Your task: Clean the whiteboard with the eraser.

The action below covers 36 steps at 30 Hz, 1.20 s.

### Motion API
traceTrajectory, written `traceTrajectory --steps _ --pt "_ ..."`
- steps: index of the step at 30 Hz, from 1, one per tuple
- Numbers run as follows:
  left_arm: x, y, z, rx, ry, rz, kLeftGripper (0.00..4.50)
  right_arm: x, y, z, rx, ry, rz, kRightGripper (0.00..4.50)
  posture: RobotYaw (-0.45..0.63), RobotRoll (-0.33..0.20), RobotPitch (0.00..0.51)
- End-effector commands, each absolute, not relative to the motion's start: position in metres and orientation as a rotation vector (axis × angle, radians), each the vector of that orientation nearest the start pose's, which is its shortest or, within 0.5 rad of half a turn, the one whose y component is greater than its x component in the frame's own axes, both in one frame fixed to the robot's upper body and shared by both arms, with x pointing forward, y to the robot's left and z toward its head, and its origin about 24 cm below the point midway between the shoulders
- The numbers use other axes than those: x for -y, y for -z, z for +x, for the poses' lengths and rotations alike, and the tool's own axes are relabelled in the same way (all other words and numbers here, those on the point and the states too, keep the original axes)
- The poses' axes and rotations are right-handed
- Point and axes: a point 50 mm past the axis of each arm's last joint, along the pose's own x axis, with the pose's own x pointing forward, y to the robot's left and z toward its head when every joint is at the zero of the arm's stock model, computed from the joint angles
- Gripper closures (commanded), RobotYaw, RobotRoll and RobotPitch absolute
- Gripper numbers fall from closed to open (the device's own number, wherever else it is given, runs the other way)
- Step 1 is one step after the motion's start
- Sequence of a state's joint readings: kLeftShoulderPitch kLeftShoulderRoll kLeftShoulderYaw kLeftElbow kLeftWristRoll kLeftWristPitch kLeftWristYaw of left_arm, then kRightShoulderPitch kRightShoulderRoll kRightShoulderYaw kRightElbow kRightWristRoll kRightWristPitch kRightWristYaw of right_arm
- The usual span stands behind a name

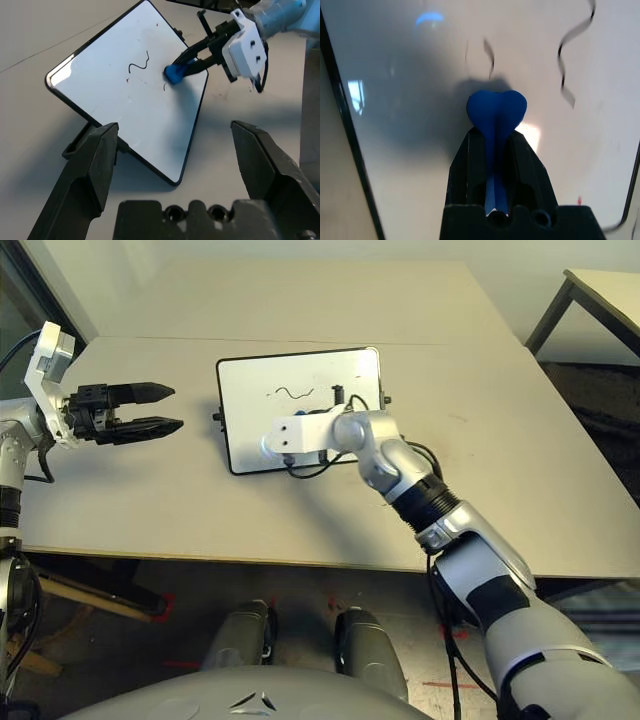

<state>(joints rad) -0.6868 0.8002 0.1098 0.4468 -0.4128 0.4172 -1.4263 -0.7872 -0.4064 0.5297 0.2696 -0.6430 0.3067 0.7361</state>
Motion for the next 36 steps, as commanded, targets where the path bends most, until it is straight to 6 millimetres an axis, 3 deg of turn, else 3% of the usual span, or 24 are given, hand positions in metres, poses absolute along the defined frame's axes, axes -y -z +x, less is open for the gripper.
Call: traceTrajectory --steps 1,7,25,31,36 --pt "-0.268 -0.195 0.315 -0.157 1.126 0.123 0.0 0.114 -0.13 0.352 -0.253 -0.724 -1.342 4.2 0.3 0.0 0.043" --pt "-0.267 -0.195 0.316 -0.157 1.128 0.123 0.0 0.119 -0.129 0.35 -0.263 -0.722 -1.345 4.2 0.29 0.0 0.046" --pt "-0.272 -0.197 0.314 -0.157 1.112 0.123 0.0 0.047 -0.142 0.35 -0.124 -0.846 -1.408 4.2 0.31 0.0 0.044" --pt "-0.271 -0.197 0.313 -0.154 1.11 0.121 0.0 0.04 -0.142 0.35 -0.112 -0.859 -1.442 4.2 0.31 0.0 0.043" --pt "-0.271 -0.196 0.313 -0.155 1.109 0.122 0.0 0.052 -0.14 0.351 -0.142 -0.844 -1.447 4.2 0.31 0.0 0.043"
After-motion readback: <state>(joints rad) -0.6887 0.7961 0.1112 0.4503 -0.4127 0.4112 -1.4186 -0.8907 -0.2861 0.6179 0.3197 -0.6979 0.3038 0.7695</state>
